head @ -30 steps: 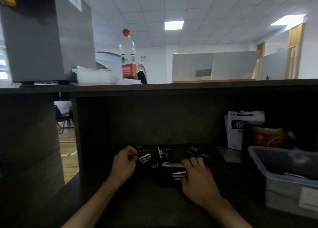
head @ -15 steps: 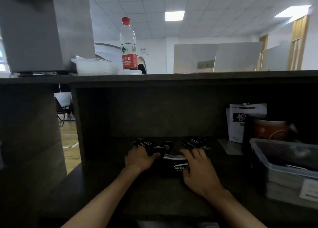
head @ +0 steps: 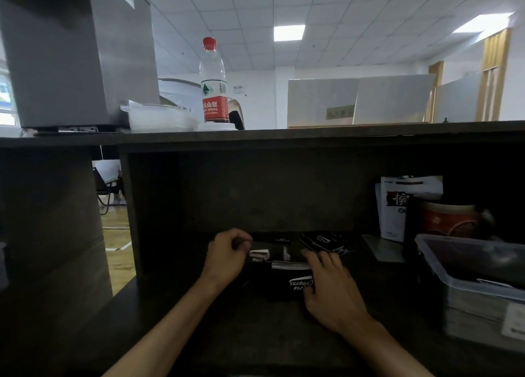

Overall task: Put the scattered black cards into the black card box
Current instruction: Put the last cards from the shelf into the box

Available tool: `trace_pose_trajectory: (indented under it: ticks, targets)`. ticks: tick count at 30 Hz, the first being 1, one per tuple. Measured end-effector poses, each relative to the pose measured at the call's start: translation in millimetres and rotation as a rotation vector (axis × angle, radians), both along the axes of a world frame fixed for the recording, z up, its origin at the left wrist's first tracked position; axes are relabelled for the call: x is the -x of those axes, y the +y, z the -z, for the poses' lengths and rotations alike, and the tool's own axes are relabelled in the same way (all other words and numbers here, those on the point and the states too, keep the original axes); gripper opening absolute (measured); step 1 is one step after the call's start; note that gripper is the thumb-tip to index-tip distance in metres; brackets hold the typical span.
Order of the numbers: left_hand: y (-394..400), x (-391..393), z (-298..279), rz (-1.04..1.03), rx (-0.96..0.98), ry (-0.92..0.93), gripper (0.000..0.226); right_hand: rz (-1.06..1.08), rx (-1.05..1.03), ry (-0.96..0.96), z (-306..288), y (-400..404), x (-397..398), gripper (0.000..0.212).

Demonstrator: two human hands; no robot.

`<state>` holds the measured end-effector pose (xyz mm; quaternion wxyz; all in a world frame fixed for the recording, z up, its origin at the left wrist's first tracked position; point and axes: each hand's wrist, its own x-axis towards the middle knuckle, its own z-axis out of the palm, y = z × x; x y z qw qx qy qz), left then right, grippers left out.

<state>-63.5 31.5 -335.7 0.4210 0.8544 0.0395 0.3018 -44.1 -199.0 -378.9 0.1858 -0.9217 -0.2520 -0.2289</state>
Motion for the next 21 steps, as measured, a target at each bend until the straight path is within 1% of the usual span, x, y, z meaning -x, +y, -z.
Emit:
trace_pose_trajectory:
  ticks: [2, 3, 5, 7, 8, 11, 14, 15, 16, 17, 18, 19, 20, 21]
  targets:
    - [-13.2, 8.9, 0.0, 0.199, 0.060, 0.094, 0.028, 0.001, -0.039, 0.015, 0.0, -0.6, 1.2, 0.089]
    - [-22.5, 12.4, 2.1, 0.268, 0.117, 0.146, 0.031, -0.003, -0.041, 0.012, 0.0, -0.8, 2.0, 0.090]
    - [-42.5, 14.1, 10.0, 0.326, 0.292, 0.245, 0.030, -0.011, -0.005, -0.012, 0.1, -0.9, 2.8, 0.078]
    - [-61.2, 11.0, 15.7, 0.320, 0.446, 0.325, 0.030, -0.011, 0.032, -0.033, 0.3, -1.4, 2.4, 0.063]
    - [-69.1, 8.6, 18.3, 0.299, 0.477, 0.346, 0.030, -0.006, 0.039, -0.034, 0.5, -1.2, 1.9, 0.060]
    - [-84.3, 1.0, 20.8, 0.258, 0.513, 0.359, 0.024, 0.005, 0.049, -0.025, 0.8, -1.1, 0.1, 0.058]
    - [-76.2, -6.0, 17.3, 0.259, 0.585, 0.318, 0.021, 0.022, 0.067, -0.019, -0.3, -1.2, -0.5, 0.058]
    - [-67.2, -9.5, 15.9, 0.171, 0.532, 0.280, 0.021, 0.027, 0.074, -0.017, -0.4, -1.1, 0.0, 0.058]
    - [-54.3, -13.8, 14.5, 0.025, 0.365, 0.266, 0.022, 0.031, 0.077, -0.015, -0.5, -0.7, 0.2, 0.058]
    - [-39.5, -18.3, 15.8, -0.162, 0.103, 0.306, 0.028, 0.032, 0.077, -0.015, -0.5, -0.5, 0.2, 0.058]
    - [-26.5, -20.6, 17.7, -0.319, -0.157, 0.380, 0.039, 0.033, 0.073, -0.017, -0.5, -0.4, 0.1, 0.057]
    - [-16.1, -21.6, 20.2, -0.400, -0.337, 0.462, 0.051, 0.034, 0.070, -0.019, -0.6, -0.4, 0.1, 0.056]
    - [-8.6, -21.5, 22.7, -0.417, -0.433, 0.538, 0.061, 0.035, 0.068, -0.019, -0.8, -0.3, 0.0, 0.055]
    - [-3.9, -21.4, 24.7, -0.401, -0.459, 0.579, 0.065, 0.036, 0.068, -0.016, -0.7, -0.2, -0.1, 0.055]
